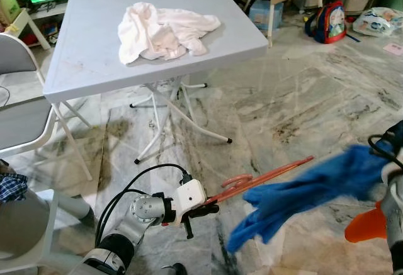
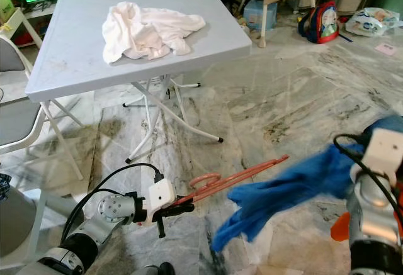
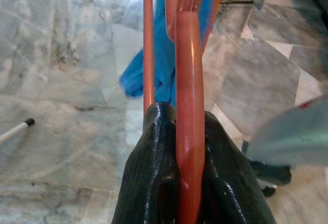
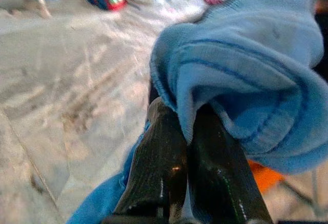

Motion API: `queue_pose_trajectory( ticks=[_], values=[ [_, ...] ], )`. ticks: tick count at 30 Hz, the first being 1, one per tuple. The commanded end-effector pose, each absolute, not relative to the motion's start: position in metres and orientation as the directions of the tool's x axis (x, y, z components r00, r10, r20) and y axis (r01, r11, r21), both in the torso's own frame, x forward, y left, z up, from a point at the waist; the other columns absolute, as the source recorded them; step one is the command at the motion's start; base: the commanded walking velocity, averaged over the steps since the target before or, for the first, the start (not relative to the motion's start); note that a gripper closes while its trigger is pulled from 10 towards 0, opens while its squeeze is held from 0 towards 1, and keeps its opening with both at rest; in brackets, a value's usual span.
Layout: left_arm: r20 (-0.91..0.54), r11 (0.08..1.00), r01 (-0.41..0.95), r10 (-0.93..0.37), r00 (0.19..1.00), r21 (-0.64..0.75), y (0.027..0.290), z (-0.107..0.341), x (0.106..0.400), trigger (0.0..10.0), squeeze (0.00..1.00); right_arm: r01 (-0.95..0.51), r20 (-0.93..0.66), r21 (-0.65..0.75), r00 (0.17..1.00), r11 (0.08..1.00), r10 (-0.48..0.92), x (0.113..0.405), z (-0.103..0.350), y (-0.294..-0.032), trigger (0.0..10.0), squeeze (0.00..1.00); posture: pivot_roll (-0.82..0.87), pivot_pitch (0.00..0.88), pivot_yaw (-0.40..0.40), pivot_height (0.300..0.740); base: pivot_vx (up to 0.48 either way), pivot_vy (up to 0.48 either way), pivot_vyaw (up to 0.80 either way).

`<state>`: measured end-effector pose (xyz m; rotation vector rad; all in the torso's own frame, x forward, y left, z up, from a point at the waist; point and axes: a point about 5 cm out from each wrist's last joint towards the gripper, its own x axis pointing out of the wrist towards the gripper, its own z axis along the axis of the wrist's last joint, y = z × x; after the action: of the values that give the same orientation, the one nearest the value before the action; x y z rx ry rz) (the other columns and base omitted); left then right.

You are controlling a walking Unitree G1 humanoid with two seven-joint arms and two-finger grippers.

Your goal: Hang hanger

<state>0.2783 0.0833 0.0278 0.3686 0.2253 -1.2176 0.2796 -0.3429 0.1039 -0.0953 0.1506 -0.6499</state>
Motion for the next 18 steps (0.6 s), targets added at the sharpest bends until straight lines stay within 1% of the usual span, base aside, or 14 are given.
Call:
queue_pose_trajectory(
  ticks=[1, 2, 3, 7, 8, 9, 10, 11, 12, 14, 15, 16, 17, 18],
  values=[
    [-0.327, 0.360, 0.915, -0.855, 0.402, 0.185, 0.088, 0.036, 0.288, 0.0, 0.00, 0.637, -0.136, -0.094, 0.753, 0.765, -0.644, 0.275, 0.096, -0.345, 0.0, 0.00, -0.18, 0.102, 0.096, 0.740, 0.000, 0.000, 0.00],
    [-0.307, 0.395, 0.898, -0.845, 0.438, 0.195, 0.088, 0.038, 0.291, 0.0, 0.00, 0.637, -0.146, -0.088, 0.752, 0.766, -0.642, 0.274, 0.092, -0.344, 0.0, 0.00, -0.18, 0.100, 0.096, 0.740, 0.000, 0.000, 0.00],
    [-0.264, 0.477, 0.858, -0.817, 0.513, 0.193, 0.090, 0.043, 0.297, 0.0, 0.00, 0.642, -0.161, -0.087, 0.745, 0.761, -0.647, 0.275, 0.085, -0.340, 0.0, 0.00, -0.18, 0.098, 0.096, 0.740, 0.000, 0.000, 0.00],
    [-0.217, 0.594, 0.784, -0.753, 0.621, 0.181, 0.095, 0.047, 0.305, 0.1, 0.00, 0.620, -0.171, -0.083, 0.763, 0.781, -0.624, 0.276, 0.078, -0.331, 0.0, 0.00, -0.17, 0.090, 0.093, 0.740, 0.000, 0.000, 0.00],
    [-0.217, 0.594, 0.784, -0.753, 0.621, 0.181, 0.095, 0.047, 0.305, 0.1, 0.00, 0.620, -0.171, -0.083, 0.763, 0.781, -0.624, 0.276, 0.078, -0.331, 0.0, 0.00, -0.17, 0.090, 0.093, 0.740, 0.000, 0.000, 0.00],
    [-0.198, 0.685, 0.704, -0.676, 0.710, 0.187, 0.100, 0.049, 0.312, 2.0, 0.00, 0.577, -0.170, -0.072, 0.797, 0.813, -0.580, 0.278, 0.075, -0.321, 0.0, 0.00, -0.16, 0.081, 0.091, 0.740, 0.000, 0.000, 0.00],
    [-0.192, 0.715, 0.677, -0.650, 0.736, 0.177, 0.102, 0.050, 0.314, 4.9, 0.00, 0.559, -0.168, -0.065, 0.810, 0.826, -0.562, 0.279, 0.074, -0.317, 0.0, 0.00, -0.16, 0.079, 0.089, 0.740, 0.000, 0.000, 0.00],
    [-0.184, 0.742, 0.649, -0.623, 0.760, 0.169, 0.103, 0.050, 0.315, 4.9, 0.00, 0.536, -0.164, -0.060, 0.827, 0.842, -0.538, 0.280, 0.073, -0.312, 0.0, 0.00, -0.16, 0.078, 0.089, 0.740, 0.000, 0.000, 0.00],
    [-0.180, 0.766, 0.621, -0.596, 0.783, 0.167, 0.105, 0.050, 0.317, 6.2, 0.00, 0.512, -0.157, -0.050, 0.844, 0.858, -0.513, 0.282, 0.073, -0.307, 0.0, 0.00, -0.15, 0.073, 0.088, 0.740, 0.000, 0.000, 0.00],
    [-0.172, 0.828, 0.536, -0.510, 0.843, 0.165, 0.110, 0.050, 0.320, 10.0, 0.00, 0.441, -0.143, -0.014, 0.887, 0.897, -0.438, 0.284, 0.071, -0.293, 0.0, 0.00, -0.15, 0.069, 0.083, 0.740, 0.000, 0.000, 0.00],
    [-0.170, 0.852, 0.498, -0.473, 0.864, 0.163, 0.112, 0.049, 0.320, 10.0, 0.00, 0.413, -0.137, -0.002, 0.902, 0.911, -0.409, 0.285, 0.070, -0.287, 0.0, 0.00, -0.14, 0.069, 0.081, 0.740, 0.000, 0.000, 0.00],
    [-0.174, 0.885, 0.444, -0.420, 0.891, 0.137, 0.116, 0.047, 0.321, 10.0, 0.00, 0.350, -0.120, 0.020, 0.931, 0.937, -0.345, 0.287, 0.070, -0.274, 0.0, 0.00, -0.13, 0.068, 0.078, 0.740, 0.000, 0.000, 0.00],
    [-0.171, 0.899, 0.415, -0.391, 0.904, 0.142, 0.119, 0.046, 0.321, 10.0, 0.00, 0.316, -0.109, 0.022, 0.944, 0.948, -0.312, 0.287, 0.070, -0.267, 0.0, 0.00, -0.12, 0.064, 0.073, 0.740, 0.000, 0.000, 0.00],
    [-0.171, 0.899, 0.415, -0.391, 0.904, 0.142, 0.119, 0.046, 0.321, 10.0, 0.00, 0.316, -0.109, 0.022, 0.944, 0.948, -0.312, 0.287, 0.070, -0.267, 0.0, 0.00, -0.12, 0.064, 0.073, 0.740, 0.000, 0.000, 0.00]
  ],
)
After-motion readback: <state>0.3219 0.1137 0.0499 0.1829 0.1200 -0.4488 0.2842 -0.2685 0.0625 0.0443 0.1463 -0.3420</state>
